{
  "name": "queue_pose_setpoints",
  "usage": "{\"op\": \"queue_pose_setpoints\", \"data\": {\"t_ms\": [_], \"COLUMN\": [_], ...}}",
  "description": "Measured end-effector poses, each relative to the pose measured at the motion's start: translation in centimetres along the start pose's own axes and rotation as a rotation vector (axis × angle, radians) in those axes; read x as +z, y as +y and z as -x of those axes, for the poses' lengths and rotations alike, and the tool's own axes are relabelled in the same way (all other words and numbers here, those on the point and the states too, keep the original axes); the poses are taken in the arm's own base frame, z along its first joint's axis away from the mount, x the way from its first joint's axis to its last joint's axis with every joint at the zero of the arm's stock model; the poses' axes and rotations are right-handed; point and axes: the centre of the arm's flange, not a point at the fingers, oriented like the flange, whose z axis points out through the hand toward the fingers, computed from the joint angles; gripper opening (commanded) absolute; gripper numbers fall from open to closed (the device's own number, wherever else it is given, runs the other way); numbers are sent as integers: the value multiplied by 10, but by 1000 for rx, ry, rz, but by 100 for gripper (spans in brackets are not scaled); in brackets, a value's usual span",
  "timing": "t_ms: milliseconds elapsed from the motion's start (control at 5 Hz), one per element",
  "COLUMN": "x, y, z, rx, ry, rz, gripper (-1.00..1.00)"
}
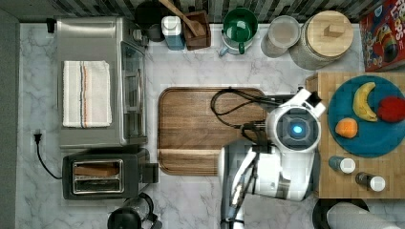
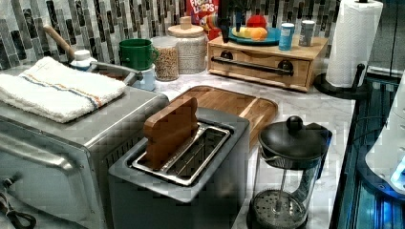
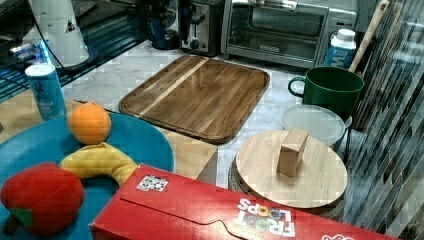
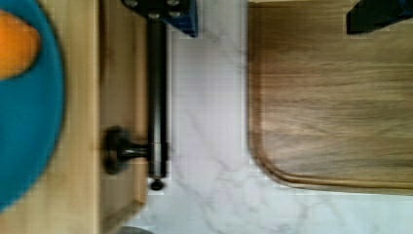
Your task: Open the drawer.
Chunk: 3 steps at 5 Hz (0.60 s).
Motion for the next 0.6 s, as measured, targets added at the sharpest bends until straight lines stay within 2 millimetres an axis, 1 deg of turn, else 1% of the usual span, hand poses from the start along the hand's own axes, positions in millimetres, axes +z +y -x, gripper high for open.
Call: {"op": "queue_pose_setpoints", "data": {"t_ms": [200, 400, 600], "x": [3, 9, 23], "y": [24, 38, 43], "z": [7, 11, 12], "rx": [31, 51, 38], "ry": [2, 1, -26], "rz": [19, 29, 27], "gripper": [100, 100, 100]}}
